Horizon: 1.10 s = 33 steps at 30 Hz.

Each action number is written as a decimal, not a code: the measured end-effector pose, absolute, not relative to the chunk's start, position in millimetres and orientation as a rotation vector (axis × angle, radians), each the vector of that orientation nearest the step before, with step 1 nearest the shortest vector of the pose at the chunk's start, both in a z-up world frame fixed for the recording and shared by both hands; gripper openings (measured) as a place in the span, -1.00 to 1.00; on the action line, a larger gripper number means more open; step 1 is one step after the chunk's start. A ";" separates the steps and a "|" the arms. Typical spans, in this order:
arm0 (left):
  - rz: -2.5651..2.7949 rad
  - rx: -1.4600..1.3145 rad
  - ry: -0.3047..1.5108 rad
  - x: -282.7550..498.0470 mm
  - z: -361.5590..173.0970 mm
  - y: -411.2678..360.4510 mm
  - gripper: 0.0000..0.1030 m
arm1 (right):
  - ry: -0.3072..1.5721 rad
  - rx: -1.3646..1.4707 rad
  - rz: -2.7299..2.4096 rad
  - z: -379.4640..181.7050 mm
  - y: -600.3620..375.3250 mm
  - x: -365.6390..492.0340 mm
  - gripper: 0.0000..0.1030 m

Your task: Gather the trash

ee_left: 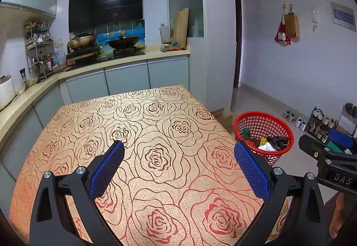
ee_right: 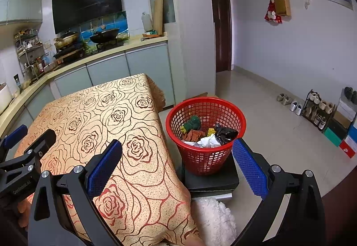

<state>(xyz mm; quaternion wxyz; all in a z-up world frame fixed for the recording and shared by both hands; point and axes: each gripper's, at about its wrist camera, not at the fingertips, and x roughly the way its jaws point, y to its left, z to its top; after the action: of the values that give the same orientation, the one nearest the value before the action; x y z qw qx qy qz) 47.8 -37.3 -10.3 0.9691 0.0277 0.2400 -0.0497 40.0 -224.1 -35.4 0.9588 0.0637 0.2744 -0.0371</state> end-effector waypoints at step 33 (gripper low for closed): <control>-0.082 0.053 0.526 50.6 -16.6 -33.3 0.85 | 0.559 0.141 -0.071 -34.6 -223.9 39.1 0.87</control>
<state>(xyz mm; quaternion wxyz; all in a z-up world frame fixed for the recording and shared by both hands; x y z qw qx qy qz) 50.6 -33.3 -16.6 0.9645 0.0262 0.2597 -0.0407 39.1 -223.9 -34.6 0.9582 0.0697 0.2754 -0.0350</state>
